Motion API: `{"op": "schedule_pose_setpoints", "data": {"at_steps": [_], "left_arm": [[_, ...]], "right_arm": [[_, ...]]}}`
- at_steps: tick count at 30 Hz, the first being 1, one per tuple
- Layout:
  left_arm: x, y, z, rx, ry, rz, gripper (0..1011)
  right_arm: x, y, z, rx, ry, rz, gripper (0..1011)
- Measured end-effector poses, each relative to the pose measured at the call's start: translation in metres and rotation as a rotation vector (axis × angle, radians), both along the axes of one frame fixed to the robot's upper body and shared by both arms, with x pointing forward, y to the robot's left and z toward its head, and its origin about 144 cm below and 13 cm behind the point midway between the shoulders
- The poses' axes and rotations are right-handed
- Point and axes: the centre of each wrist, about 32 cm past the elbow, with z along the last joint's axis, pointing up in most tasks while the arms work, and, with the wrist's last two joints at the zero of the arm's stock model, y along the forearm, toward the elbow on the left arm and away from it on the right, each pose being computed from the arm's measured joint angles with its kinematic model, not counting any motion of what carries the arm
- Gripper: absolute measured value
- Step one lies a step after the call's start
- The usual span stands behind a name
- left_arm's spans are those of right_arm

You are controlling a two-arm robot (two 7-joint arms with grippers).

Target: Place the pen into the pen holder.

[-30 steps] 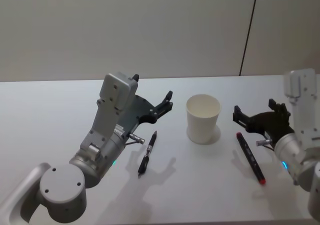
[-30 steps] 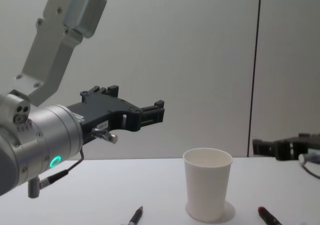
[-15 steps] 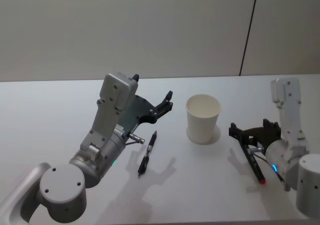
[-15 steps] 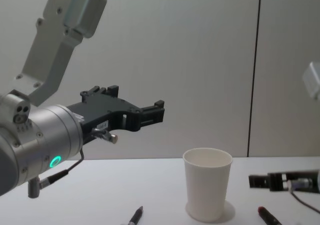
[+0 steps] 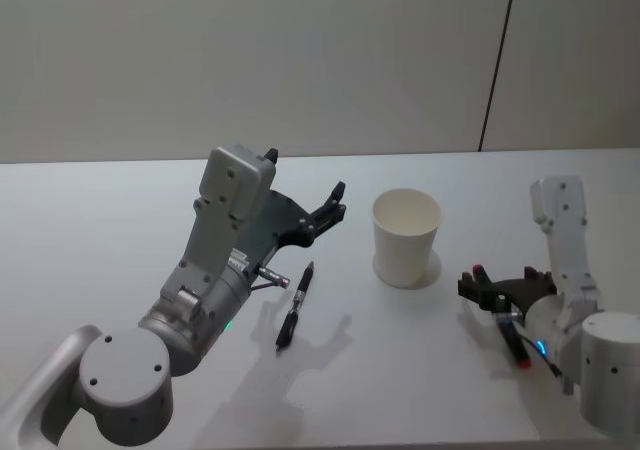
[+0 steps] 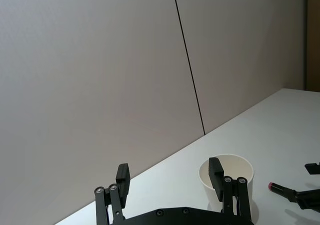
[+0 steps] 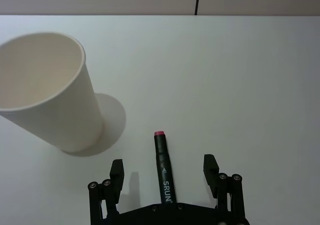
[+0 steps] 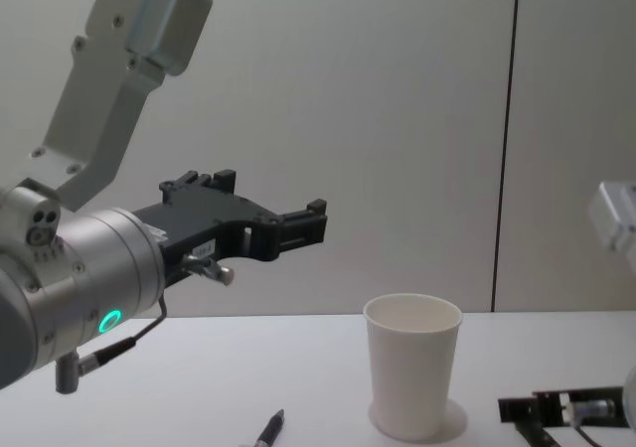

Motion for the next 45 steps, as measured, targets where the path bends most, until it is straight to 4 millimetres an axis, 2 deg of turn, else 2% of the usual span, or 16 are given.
{"op": "schedule_pose_setpoints", "data": {"at_steps": [7, 12, 19, 20, 30, 31, 38, 45], "left_arm": [[0.0, 0.0, 0.0, 0.0, 0.0, 0.0, 1000], [0.0, 0.0, 0.0, 0.0, 0.0, 0.0, 1000], [0.0, 0.0, 0.0, 0.0, 0.0, 0.0, 999], [0.0, 0.0, 0.0, 0.0, 0.0, 0.0, 999], [0.0, 0.0, 0.0, 0.0, 0.0, 0.0, 1000], [0.0, 0.0, 0.0, 0.0, 0.0, 0.0, 1000], [0.0, 0.0, 0.0, 0.0, 0.0, 0.0, 1000], [0.0, 0.0, 0.0, 0.0, 0.0, 0.0, 1000]], "right_arm": [[0.005, -0.001, -0.009, -0.003, 0.029, 0.001, 1002], [0.007, -0.002, -0.014, -0.002, 0.041, 0.005, 928], [0.01, -0.003, -0.02, -0.002, 0.057, 0.012, 708], [0.011, -0.003, -0.022, -0.002, 0.06, 0.014, 708], [0.014, -0.004, -0.028, -0.001, 0.068, 0.024, 360], [0.014, -0.004, -0.028, 0.0, 0.067, 0.026, 360], [0.013, -0.004, -0.031, 0.008, 0.062, 0.046, 184], [0.011, -0.004, -0.032, 0.016, 0.052, 0.069, 176]]}}
